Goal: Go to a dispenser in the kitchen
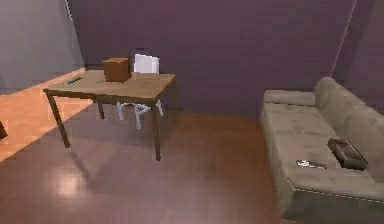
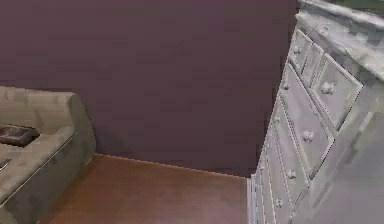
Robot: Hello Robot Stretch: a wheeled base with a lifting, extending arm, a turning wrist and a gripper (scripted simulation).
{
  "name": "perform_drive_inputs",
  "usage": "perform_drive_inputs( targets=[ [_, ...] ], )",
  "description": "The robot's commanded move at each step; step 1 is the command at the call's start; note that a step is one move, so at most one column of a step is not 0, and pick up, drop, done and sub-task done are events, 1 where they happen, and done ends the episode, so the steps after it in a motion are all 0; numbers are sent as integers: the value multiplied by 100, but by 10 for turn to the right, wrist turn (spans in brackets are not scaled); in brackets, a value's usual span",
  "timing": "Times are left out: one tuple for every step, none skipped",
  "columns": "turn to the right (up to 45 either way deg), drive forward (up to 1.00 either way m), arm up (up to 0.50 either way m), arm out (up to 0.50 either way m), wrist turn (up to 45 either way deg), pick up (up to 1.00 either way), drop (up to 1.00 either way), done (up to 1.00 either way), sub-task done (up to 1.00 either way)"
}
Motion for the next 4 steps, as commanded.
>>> perform_drive_inputs(
  targets=[
    [0,25,0,0,0,0,0,0,0],
    [-450,0,0,0,0,0,0,0,0],
    [-270,0,0,0,0,0,0,0,0],
    [0,100,0,0,0,0,0,0,0]
  ],
)
